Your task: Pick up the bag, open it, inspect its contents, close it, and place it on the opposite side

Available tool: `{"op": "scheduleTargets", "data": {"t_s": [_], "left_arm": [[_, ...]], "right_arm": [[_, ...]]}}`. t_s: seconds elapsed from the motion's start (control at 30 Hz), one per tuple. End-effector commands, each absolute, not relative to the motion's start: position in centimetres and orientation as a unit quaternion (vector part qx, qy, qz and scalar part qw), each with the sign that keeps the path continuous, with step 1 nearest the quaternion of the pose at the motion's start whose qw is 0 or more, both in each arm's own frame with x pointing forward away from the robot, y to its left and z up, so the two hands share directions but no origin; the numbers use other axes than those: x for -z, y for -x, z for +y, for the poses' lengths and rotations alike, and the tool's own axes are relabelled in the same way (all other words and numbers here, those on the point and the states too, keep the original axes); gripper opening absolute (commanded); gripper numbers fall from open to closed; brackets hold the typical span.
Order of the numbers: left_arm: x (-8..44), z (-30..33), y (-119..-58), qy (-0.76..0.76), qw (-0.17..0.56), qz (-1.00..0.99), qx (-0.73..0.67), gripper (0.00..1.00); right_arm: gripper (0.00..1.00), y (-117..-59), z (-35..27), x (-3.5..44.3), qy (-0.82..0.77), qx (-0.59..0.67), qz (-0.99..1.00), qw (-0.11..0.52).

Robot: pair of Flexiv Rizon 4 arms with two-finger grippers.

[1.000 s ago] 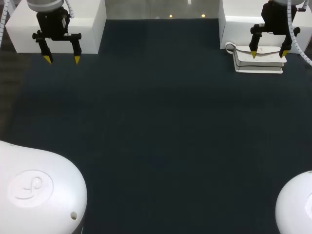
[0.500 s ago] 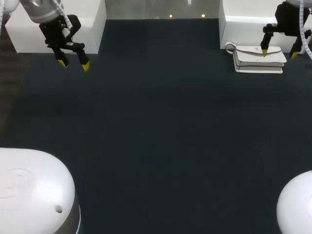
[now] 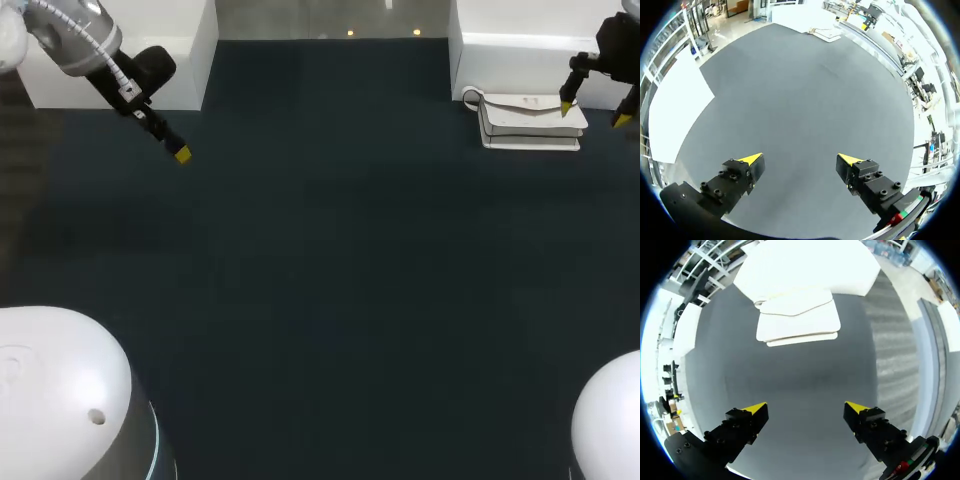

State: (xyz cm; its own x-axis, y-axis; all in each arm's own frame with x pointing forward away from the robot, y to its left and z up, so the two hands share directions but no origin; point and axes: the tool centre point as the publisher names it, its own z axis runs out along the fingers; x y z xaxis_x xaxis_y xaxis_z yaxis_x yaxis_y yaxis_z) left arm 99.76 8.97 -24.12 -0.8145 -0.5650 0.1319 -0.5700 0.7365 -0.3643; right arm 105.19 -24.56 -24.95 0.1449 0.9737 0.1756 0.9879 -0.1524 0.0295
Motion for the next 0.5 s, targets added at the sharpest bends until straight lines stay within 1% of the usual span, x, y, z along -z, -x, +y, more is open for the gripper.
{"op": "scheduleTargets", "data": {"t_s": [0.03,0.5], "left_arm": [[25.5,8.6,-100.4,-0.118,-0.042,-0.940,-0.317,1.00],[27.9,6.8,-103.1,-0.013,-0.043,-0.933,-0.356,1.00]], "right_arm": [[1.00,-106.5,-25.6,26.1,0.753,0.086,-0.649,0.072],[1.00,-108.7,-27.4,27.6,0.754,0.102,-0.642,0.091]]}}
